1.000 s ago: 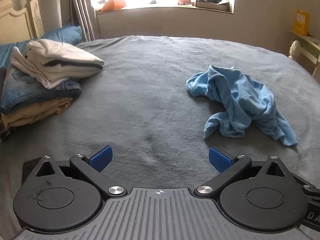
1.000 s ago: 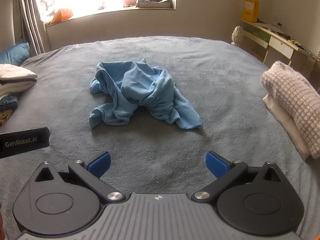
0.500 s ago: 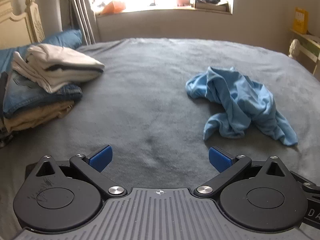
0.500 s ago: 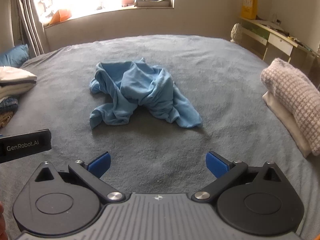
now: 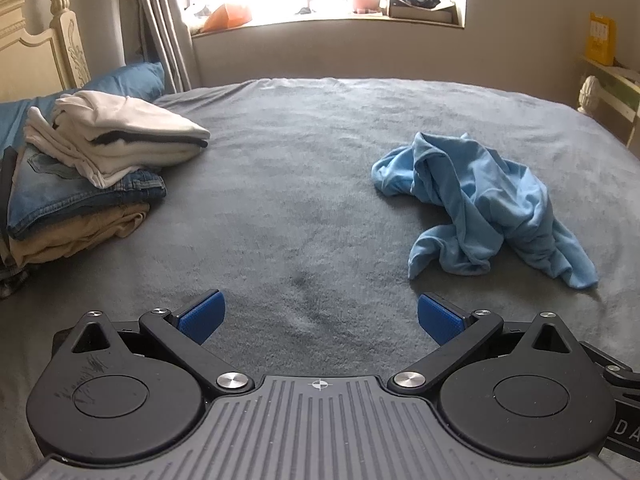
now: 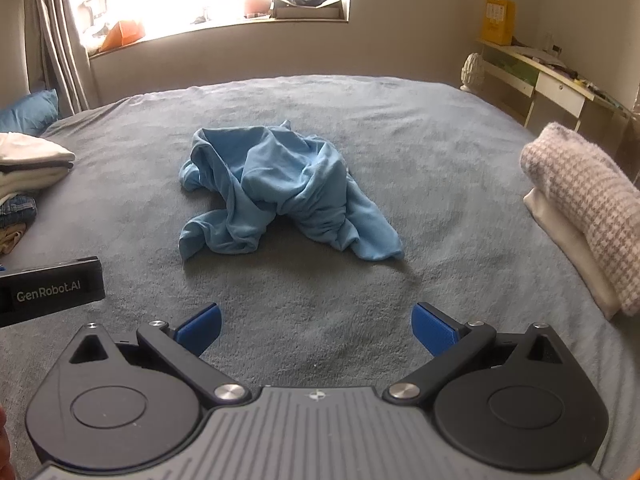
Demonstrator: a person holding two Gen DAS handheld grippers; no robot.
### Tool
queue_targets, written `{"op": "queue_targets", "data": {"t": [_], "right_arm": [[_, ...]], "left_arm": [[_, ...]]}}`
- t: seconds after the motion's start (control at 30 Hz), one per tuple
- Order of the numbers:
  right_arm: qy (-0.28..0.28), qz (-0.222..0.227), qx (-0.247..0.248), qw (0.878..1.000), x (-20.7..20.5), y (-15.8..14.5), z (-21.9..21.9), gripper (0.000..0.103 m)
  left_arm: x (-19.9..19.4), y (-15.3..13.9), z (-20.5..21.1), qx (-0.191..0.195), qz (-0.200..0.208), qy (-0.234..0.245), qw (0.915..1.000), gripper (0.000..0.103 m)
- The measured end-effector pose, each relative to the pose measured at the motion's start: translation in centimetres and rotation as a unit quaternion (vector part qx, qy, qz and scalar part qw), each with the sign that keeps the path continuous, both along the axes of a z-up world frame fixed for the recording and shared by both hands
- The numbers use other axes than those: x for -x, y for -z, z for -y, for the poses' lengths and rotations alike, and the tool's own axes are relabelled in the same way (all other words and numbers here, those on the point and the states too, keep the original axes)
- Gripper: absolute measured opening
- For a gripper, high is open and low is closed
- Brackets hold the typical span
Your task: Fold clothes
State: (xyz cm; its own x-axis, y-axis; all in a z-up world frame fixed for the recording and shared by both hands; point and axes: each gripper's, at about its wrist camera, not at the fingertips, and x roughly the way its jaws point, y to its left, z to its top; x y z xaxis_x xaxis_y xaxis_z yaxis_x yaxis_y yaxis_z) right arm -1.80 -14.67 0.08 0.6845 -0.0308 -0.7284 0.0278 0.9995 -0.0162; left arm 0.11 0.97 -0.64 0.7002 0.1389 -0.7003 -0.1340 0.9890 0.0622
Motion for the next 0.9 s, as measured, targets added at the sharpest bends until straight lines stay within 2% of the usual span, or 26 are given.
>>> {"op": "queue_targets", "data": {"t": [0.9], "right_arm": [[0.0,-0.007,-0.001,1.0,-0.3,0.81,0.16,0.103]], "left_arm": [[-0.54,0.98,0.43,-0.017,-0.009,-0.002,0.9998,0.103]]}}
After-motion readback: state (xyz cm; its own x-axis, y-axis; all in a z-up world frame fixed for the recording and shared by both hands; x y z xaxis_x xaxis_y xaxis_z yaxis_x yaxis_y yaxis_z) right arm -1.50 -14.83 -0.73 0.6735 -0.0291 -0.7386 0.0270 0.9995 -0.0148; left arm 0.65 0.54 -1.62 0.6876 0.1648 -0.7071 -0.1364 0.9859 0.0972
